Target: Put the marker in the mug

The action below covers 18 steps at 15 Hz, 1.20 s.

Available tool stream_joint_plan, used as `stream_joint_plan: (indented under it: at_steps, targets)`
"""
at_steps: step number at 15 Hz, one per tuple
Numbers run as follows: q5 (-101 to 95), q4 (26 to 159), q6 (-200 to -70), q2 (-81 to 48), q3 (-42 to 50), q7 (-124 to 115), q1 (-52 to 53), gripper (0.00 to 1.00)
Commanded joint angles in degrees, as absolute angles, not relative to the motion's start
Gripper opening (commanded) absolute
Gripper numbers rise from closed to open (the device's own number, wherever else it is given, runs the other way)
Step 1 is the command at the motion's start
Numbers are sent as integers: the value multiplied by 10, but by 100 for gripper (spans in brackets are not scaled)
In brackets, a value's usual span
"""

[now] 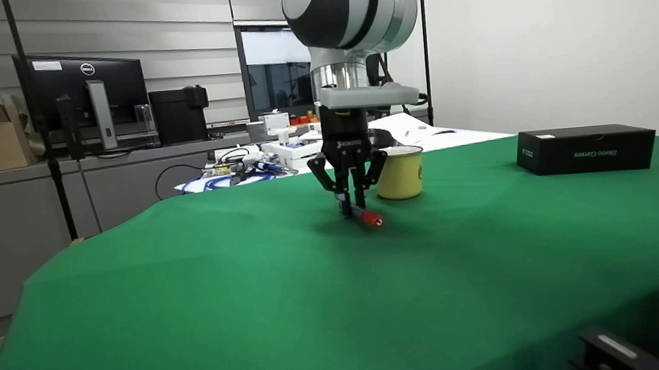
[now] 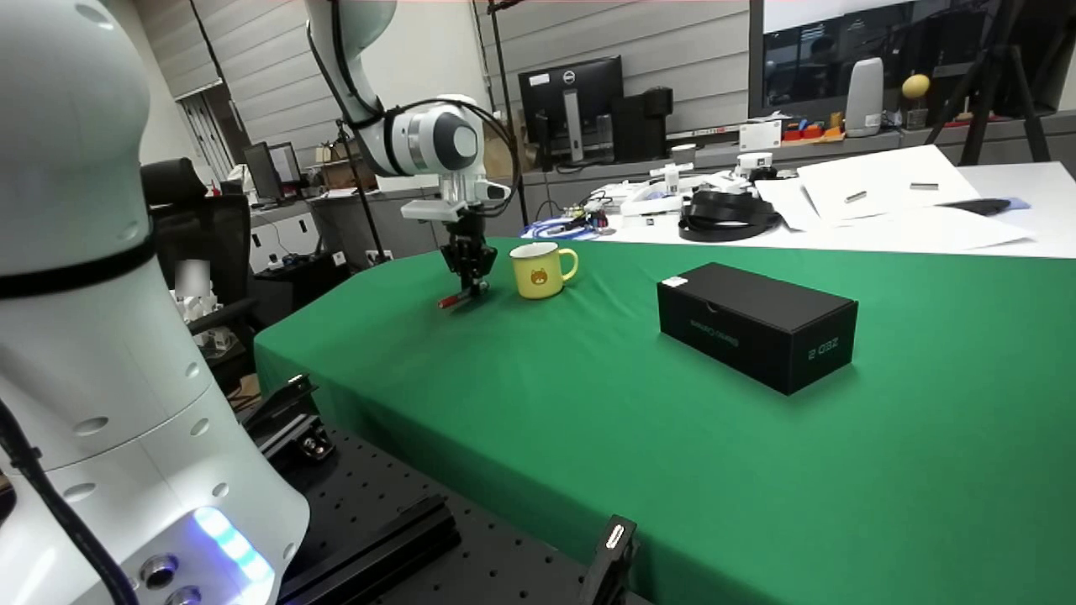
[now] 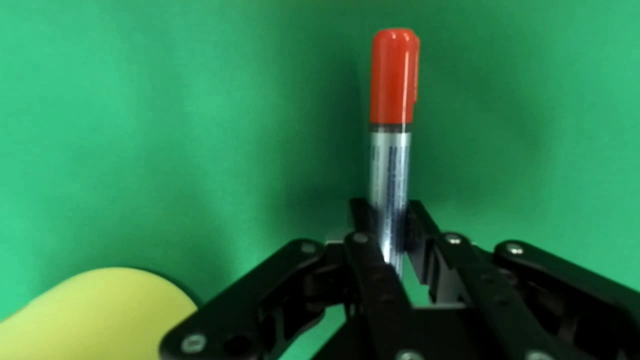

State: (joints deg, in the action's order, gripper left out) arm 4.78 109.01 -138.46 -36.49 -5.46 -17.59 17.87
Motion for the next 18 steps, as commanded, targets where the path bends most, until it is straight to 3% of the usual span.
stream_joint_plan:
  at_steps: [1,18]
  targets:
    - [92,1056,-1297,-346,-64,-227,163,5]
    - [340,942,-1039,-320,-31,-384,34,5]
